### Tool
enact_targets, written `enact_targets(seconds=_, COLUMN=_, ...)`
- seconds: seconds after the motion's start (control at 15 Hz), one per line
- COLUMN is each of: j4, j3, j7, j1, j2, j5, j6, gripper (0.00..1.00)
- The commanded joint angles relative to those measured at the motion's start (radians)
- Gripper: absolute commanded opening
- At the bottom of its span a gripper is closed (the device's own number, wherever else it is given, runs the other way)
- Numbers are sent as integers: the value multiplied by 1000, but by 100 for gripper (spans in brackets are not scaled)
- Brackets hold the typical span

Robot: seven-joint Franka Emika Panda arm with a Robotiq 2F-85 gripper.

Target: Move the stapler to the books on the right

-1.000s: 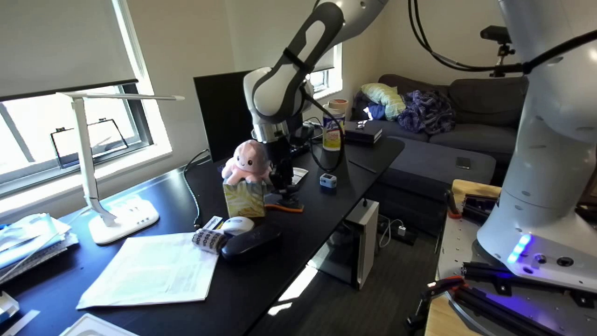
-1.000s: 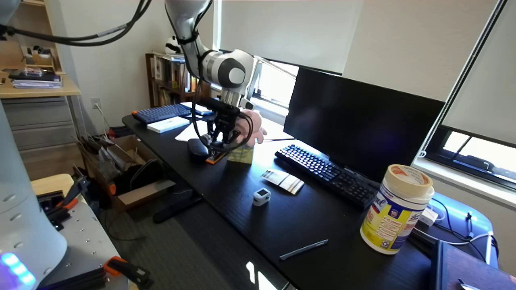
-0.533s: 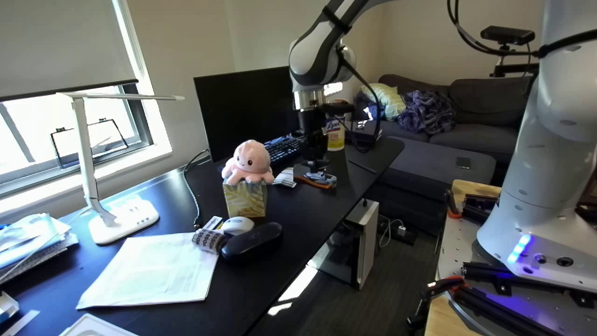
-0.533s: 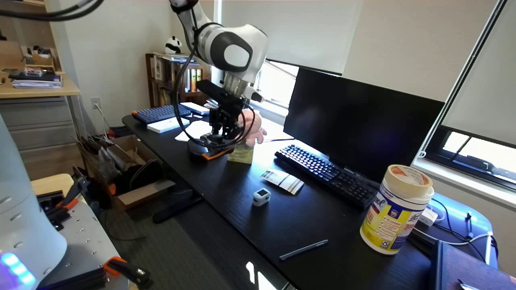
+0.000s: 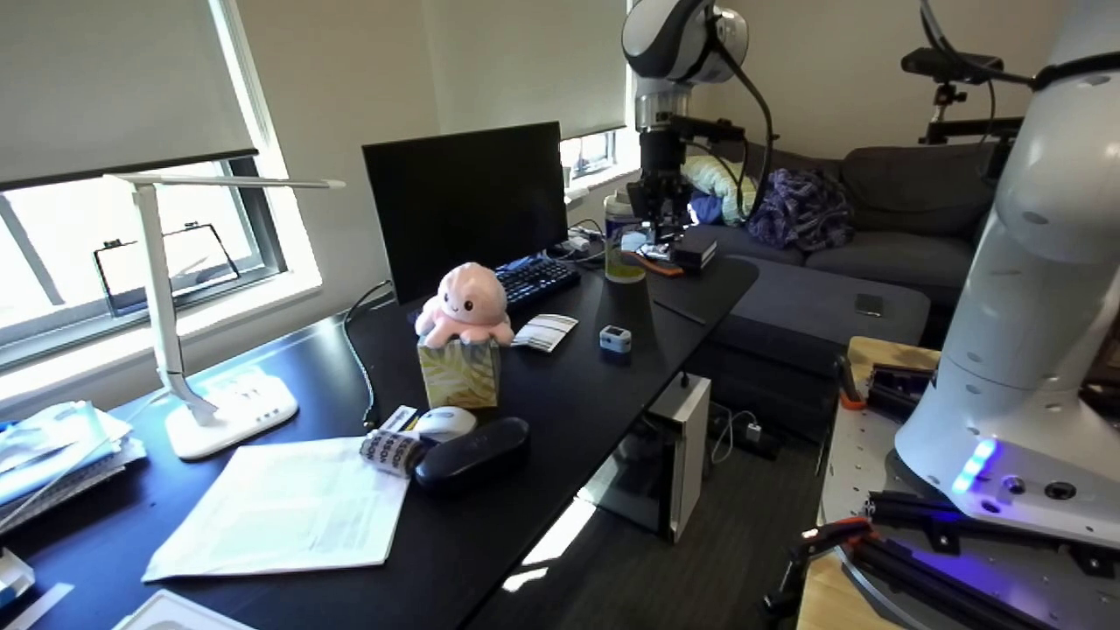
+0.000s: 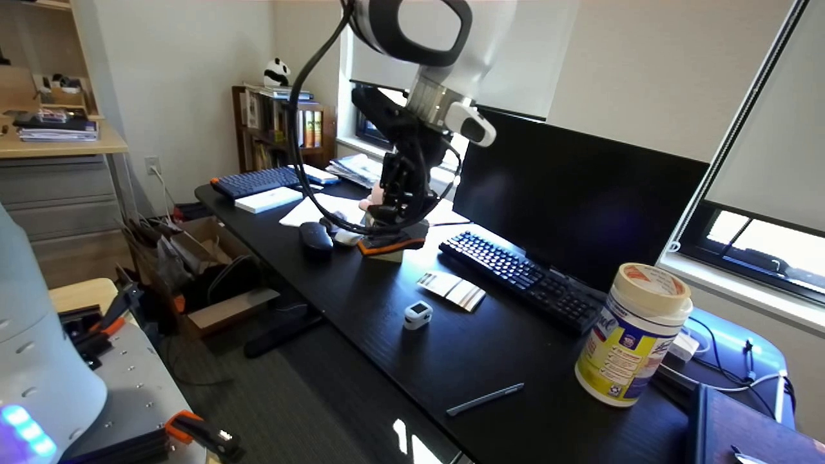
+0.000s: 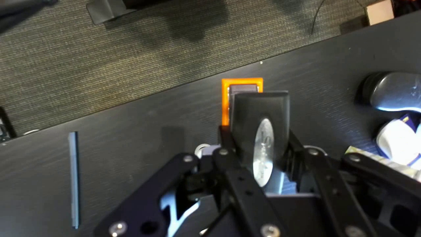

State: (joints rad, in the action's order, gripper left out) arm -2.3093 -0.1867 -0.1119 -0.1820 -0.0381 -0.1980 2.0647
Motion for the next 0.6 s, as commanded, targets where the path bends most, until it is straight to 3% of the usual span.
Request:
enact_targets(seconds=0.0, j4=9, j3=-12, j7=0, j1=-10, j2=1, j5=0, j6=-9, gripper=37)
enact_targets(seconds=0.27, j4=12, j3=-7, j7=15, j1=-7, j2=4, j5=-1, j6=-11, gripper=37)
enact_targets(seconds=0.33, j4=45, j3=-16, j7=31, j1=-15, j2=15, j5=-80, j6=-37, gripper=12)
enact_targets(seconds=0.53, j4=94, j3=-71, j7=50, j1=-61, j2=75, j5=-161, j6=-51, gripper=12)
